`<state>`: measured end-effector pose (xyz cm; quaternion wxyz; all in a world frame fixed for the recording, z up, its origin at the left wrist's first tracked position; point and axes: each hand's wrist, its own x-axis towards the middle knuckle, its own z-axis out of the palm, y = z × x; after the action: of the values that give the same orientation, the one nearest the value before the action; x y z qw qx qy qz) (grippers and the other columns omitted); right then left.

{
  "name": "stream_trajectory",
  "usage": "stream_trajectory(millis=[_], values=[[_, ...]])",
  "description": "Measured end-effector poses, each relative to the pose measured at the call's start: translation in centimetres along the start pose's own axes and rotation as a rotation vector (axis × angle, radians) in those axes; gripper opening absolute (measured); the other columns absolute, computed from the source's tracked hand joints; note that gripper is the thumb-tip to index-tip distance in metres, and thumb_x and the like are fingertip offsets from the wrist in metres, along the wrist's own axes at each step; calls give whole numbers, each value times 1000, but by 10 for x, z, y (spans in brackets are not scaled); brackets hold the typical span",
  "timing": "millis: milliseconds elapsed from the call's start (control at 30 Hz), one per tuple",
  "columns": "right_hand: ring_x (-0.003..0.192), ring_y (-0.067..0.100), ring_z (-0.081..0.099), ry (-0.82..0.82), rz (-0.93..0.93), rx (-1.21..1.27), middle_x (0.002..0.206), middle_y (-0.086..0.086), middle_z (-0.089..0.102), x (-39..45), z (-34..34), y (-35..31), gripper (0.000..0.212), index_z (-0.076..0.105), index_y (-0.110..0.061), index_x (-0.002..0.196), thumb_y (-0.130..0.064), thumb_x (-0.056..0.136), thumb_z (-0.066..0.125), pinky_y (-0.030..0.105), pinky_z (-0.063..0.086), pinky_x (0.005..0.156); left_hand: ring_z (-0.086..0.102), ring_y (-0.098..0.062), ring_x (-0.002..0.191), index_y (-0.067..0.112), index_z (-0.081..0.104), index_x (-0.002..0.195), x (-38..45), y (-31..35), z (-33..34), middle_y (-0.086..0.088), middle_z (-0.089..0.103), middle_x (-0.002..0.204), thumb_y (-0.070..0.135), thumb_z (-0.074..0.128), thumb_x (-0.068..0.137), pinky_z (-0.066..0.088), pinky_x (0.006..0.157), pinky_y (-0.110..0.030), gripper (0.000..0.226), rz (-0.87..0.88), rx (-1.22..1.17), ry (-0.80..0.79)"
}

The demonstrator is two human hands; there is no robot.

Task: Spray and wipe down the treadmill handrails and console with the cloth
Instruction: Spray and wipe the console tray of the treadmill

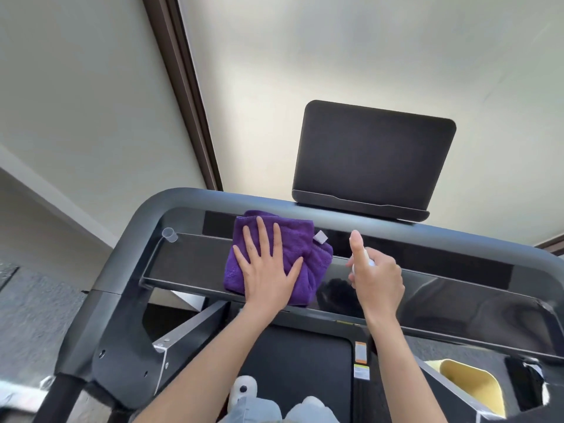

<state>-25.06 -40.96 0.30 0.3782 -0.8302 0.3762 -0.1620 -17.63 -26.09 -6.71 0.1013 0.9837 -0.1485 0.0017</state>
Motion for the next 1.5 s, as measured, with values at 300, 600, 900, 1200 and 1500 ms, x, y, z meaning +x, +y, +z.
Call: stream_trajectory(millis=[300, 600, 900, 1200, 1500], values=[[72, 36, 63, -35, -15, 1, 63, 16, 64, -6, -6, -1, 98, 63, 1, 73, -88, 71, 21, 28, 39, 67, 14, -45, 146, 23, 20, 155, 5, -51, -8, -14, 3, 163, 72, 16, 88, 24, 110, -66, 83, -22, 46, -6], [70, 33, 64, -32, -44, -1, 58, 9, 64, -1, -18, 10, 95, 63, -3, 67, -89, 71, 21, 32, 40, 66, -3, -32, 150, 43, 17, 153, -5, -32, -6, 1, -3, 164, 75, 22, 86, 9, 115, -64, 74, 205, -21, -44], [77, 41, 62, -34, -53, -3, 71, 25, 63, 4, 0, -3, 101, 62, 5, 76, -88, 72, 22, 28, 40, 66, 7, -44, 147, 33, 12, 154, 5, -51, -11, -11, -2, 163, 75, 13, 84, 14, 115, -62, 82, -106, -6, -11], [72, 39, 64, -63, -24, -15, 68, 21, 65, 4, 0, 9, 101, 62, 1, 72, -91, 70, 20, 34, 44, 70, -6, -38, 149, 42, 11, 154, -7, -33, -6, -3, -10, 164, 71, 27, 86, 15, 118, -57, 75, 211, -13, -56], [62, 32, 52, -95, 0, 5, 71, 24, 61, 4, -21, 23, 96, 57, 4, 74, -87, 72, 23, 27, 41, 67, 19, -51, 142, 34, 20, 152, -7, -26, -4, -16, 10, 162, 75, 23, 84, 22, 112, -63, 79, -62, 23, 27]])
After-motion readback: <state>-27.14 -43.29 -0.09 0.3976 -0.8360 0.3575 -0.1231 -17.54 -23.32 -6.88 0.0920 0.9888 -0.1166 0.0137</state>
